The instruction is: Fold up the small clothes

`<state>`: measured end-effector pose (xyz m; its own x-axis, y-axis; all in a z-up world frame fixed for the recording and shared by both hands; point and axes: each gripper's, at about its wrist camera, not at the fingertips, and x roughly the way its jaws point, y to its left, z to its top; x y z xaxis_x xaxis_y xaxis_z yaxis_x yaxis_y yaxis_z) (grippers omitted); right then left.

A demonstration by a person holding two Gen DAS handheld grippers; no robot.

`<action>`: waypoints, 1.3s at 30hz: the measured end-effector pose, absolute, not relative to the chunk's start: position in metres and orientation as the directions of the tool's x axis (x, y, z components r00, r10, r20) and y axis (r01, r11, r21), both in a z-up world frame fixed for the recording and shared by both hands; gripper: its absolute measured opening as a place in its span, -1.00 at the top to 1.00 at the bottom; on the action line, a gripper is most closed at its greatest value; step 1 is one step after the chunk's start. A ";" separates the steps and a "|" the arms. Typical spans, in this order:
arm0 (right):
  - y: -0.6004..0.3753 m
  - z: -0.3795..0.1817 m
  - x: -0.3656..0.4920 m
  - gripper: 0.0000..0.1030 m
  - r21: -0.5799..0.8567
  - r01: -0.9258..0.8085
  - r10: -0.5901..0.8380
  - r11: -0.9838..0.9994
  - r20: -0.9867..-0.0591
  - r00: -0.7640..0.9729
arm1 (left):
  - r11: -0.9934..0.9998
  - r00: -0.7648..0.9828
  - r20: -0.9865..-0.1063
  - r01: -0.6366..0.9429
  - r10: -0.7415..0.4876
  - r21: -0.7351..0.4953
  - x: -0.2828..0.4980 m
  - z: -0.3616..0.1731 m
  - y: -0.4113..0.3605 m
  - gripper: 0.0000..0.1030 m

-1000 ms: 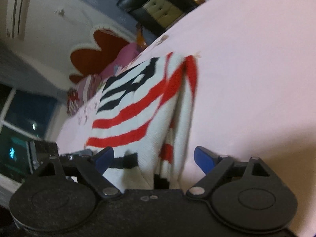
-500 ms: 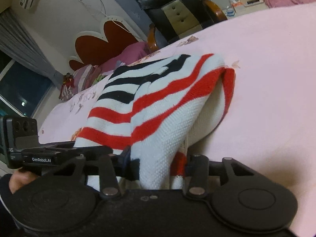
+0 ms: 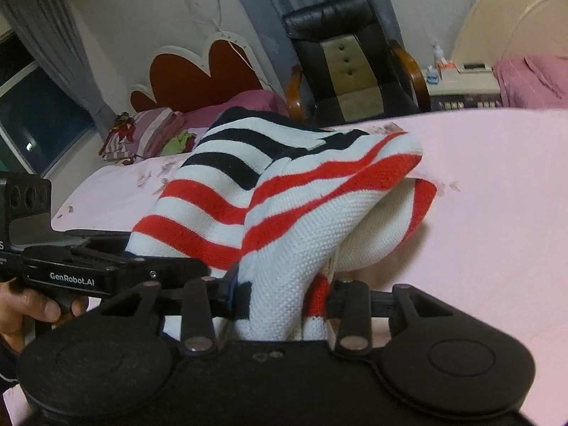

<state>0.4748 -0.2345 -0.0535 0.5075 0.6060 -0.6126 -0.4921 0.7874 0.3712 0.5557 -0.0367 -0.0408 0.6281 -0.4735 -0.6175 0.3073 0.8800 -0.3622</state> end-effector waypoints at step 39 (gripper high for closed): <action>-0.021 -0.101 0.395 -0.12 0.524 -0.380 0.647 0.762 -0.643 0.411 | 0.867 0.698 -0.592 0.084 -0.403 -0.491 0.364 -0.106 0.301 -0.47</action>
<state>0.3954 -0.0206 -0.1006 0.4105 0.6470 -0.6426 -0.3803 0.7620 0.5242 0.3643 0.3014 -0.1055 0.6984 -0.4026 -0.5918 0.0841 0.8672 -0.4907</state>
